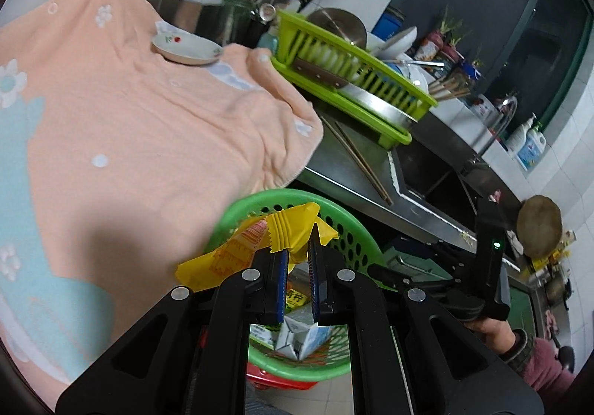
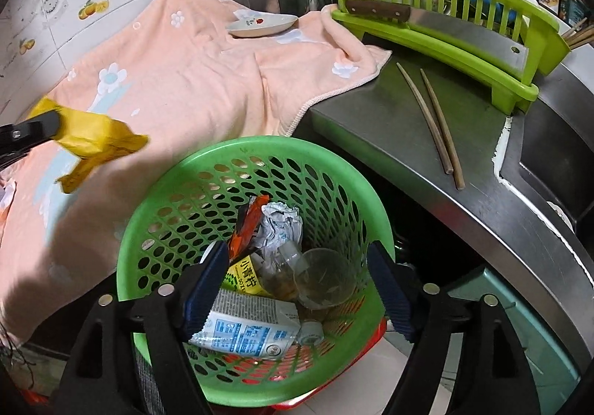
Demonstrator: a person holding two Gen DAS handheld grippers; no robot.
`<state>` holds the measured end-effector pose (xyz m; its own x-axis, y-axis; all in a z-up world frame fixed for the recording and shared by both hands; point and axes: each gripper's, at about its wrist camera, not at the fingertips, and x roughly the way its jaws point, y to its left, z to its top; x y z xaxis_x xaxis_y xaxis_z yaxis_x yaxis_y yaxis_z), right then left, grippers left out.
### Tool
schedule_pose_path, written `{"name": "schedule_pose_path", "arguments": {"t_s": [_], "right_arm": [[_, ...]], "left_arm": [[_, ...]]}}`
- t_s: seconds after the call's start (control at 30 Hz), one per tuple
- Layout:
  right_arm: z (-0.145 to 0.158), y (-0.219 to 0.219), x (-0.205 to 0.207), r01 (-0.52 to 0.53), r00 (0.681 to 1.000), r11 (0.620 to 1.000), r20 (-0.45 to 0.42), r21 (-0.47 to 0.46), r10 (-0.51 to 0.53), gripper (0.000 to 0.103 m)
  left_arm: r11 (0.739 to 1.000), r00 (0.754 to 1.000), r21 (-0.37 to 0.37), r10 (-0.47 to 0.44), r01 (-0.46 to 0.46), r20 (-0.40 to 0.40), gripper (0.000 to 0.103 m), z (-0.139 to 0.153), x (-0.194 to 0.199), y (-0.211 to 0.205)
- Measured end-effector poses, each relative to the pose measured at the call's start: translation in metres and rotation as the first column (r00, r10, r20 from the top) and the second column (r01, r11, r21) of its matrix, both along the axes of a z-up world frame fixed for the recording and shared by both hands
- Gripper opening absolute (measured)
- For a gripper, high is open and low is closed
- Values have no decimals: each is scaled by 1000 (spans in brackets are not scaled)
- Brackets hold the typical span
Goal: Collect trash
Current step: 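Release the clear cup with the right tool while the left tool drops the yellow wrapper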
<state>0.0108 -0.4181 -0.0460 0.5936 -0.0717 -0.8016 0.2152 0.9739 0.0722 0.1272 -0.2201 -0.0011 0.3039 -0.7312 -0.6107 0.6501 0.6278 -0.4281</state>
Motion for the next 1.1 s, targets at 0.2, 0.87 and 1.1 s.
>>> {"name": "schedule_pose_path", "arguments": {"t_s": [0.2,0.87,1.1], "right_arm": [[4,4,-11,-9,1000,1000,9,-4,9,78],[1,16,-13,-22,1000,1000,4,16,22,83],[-2,18,-13,-28,1000,999,0,21,28,84]], "left_arm": [[999,999,33,-13,14,-31,9,-15,2,-16],[994,995,104,-18,28,-94,11,-40,6,-30],[994,994,102,-12,23,-105,30,-42,8,-29]]}}
